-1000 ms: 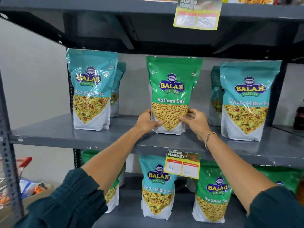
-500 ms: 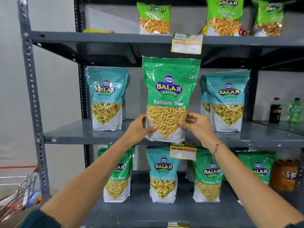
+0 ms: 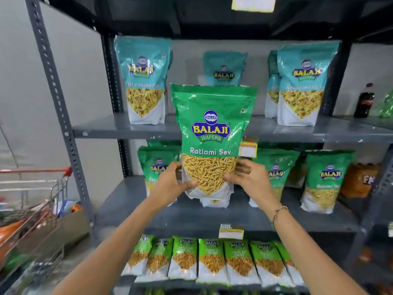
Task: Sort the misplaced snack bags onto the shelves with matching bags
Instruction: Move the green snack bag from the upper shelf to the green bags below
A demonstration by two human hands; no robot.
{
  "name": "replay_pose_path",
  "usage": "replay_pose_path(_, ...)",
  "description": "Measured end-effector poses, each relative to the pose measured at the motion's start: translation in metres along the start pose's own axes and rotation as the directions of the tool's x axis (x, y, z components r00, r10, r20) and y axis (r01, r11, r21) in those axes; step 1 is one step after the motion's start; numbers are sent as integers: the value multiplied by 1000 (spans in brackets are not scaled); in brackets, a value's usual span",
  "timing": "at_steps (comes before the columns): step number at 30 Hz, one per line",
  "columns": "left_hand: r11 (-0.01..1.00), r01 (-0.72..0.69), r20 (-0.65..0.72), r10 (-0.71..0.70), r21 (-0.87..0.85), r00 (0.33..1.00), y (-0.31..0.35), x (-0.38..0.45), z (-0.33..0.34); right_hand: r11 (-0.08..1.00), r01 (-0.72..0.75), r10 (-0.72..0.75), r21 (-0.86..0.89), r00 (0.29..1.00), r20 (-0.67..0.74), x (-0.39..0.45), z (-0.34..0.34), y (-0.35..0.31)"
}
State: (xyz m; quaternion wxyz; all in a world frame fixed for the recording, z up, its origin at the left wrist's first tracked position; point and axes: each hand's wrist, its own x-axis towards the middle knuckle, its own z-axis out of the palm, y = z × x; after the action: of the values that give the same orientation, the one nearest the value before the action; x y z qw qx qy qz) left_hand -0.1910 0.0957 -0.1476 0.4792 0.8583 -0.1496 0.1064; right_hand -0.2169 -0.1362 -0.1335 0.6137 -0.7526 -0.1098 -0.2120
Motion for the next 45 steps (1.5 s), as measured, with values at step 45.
replay_pose_path(45, 835, 509, -228, -465, 208, 855, -196, 64, 73, 954, -295, 300, -60, 917, 263, 67, 127, 244)
